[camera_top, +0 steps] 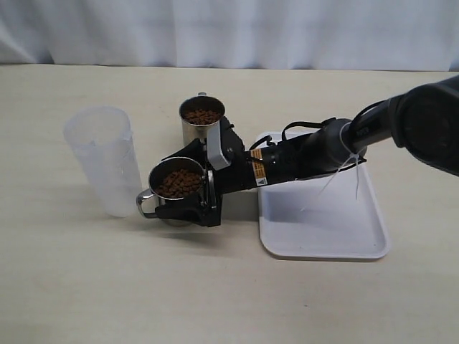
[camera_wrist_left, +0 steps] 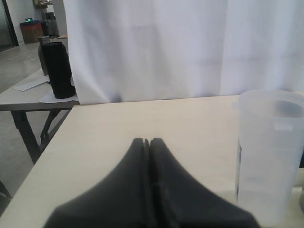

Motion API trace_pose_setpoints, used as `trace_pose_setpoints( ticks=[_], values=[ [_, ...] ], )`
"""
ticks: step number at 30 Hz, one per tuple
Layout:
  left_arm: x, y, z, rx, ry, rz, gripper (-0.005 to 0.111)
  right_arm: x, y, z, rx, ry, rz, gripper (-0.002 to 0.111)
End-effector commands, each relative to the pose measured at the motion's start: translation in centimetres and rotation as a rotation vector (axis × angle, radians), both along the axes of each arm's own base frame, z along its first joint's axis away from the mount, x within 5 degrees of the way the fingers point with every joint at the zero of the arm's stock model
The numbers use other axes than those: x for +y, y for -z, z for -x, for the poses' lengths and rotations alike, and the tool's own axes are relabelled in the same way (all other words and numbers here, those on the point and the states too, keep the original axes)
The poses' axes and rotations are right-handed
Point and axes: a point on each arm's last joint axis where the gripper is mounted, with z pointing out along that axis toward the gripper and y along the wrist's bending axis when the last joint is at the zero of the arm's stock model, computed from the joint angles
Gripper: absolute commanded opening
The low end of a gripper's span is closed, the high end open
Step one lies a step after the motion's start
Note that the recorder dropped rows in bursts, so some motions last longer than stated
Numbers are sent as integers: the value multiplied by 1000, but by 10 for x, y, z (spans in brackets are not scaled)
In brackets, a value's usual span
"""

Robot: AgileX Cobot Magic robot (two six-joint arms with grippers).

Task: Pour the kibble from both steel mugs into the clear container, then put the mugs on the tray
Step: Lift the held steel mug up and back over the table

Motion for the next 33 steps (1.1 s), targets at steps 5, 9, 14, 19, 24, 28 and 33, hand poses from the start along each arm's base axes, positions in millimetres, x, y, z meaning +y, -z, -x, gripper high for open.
trace_pose_setpoints(
  ticks=[5, 9, 14, 19, 24, 28, 33],
  values=[
    [0, 1, 0, -4, 1, 5, 0, 2, -1, -3, 20, 2, 27, 107],
    [0, 1, 0, -4, 1, 5, 0, 2, -1, -3, 19, -2, 28, 105],
    [0, 1, 0, -4, 1, 5, 0, 2, -2, -1, 23, -14, 24, 80],
    [0, 0, 0, -9, 1, 5, 0, 1, -1, -2, 23, -9, 31, 16],
    [0, 0, 0, -14, 1, 5, 0, 3, -5, -2, 92, 12, -5, 5],
    [0, 0, 0, -14, 1, 5, 0, 3, -16, -2, 177, 11, -59, 5],
    [0, 0, 0, -14, 1, 5, 0, 0, -12, 7, 81, -107, -3, 5]
  ],
)
